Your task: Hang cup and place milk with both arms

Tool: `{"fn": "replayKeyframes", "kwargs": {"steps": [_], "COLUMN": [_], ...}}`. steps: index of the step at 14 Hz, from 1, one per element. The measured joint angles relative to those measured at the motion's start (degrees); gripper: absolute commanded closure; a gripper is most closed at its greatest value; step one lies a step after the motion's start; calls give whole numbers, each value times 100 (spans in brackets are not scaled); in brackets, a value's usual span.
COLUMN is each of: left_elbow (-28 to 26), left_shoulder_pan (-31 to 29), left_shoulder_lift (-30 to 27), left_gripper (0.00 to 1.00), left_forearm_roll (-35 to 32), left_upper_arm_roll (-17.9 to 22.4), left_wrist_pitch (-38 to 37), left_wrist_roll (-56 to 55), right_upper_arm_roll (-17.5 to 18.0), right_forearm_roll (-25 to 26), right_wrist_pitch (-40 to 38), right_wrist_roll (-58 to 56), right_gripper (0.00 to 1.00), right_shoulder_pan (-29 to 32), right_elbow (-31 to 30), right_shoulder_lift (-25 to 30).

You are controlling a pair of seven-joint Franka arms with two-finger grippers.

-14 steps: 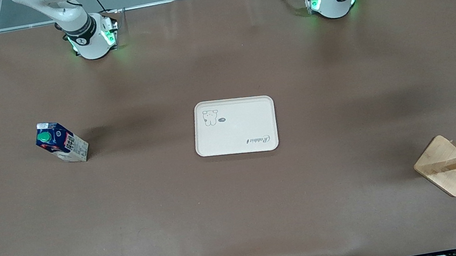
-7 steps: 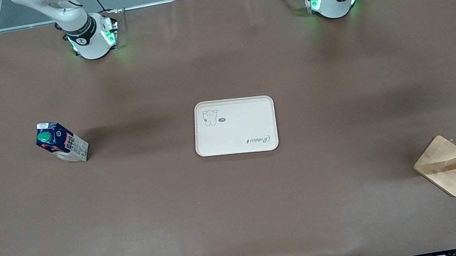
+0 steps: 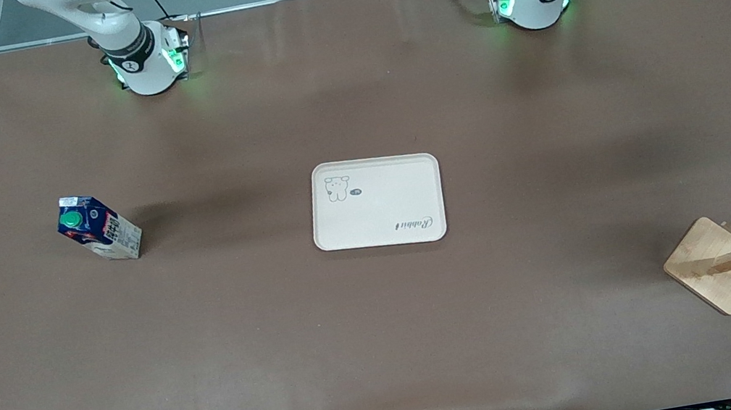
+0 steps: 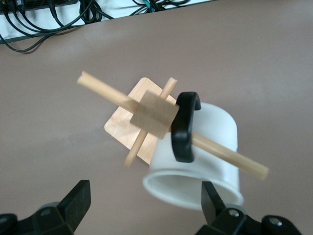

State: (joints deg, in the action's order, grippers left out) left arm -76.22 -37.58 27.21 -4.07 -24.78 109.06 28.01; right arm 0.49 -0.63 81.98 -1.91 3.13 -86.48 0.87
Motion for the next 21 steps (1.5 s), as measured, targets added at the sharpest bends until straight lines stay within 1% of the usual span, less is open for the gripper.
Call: {"fn": "replayKeyframes", "kwargs": {"steps": [7,13,16,18,21], "left_elbow": [17,20,24,27,29], "left_shoulder_pan": [1,24,35,41,49], "left_shoulder_lift": [-759,-1080,-1296,-1496,-1788], "left_gripper": [0,0,0,0,0], "left_forearm_roll": [22,24,24,24,25], "left_upper_arm_roll": [-7,-78,-178,-261,-451], "left_wrist_pitch": [-1039,-1380,-1551,-1719,-2097], "left_wrist_roll": [-3,-3,-18,-176,-795], "right_upper_arm_roll": [-20,-22,-24,-25,-27], "right_forearm_roll": [0,0,0,0,0], "right_wrist_pitch": [-163,-163,-163,-163,-163], "right_wrist_roll": [14,16,17,18,19], "right_gripper": [0,0,0,0,0], "right_shoulder_pan": [4,4,7,11,13], "right_elbow": [1,2,3,4,5], "right_shoulder_lift": [-2,-2,-2,-2,-2]}}
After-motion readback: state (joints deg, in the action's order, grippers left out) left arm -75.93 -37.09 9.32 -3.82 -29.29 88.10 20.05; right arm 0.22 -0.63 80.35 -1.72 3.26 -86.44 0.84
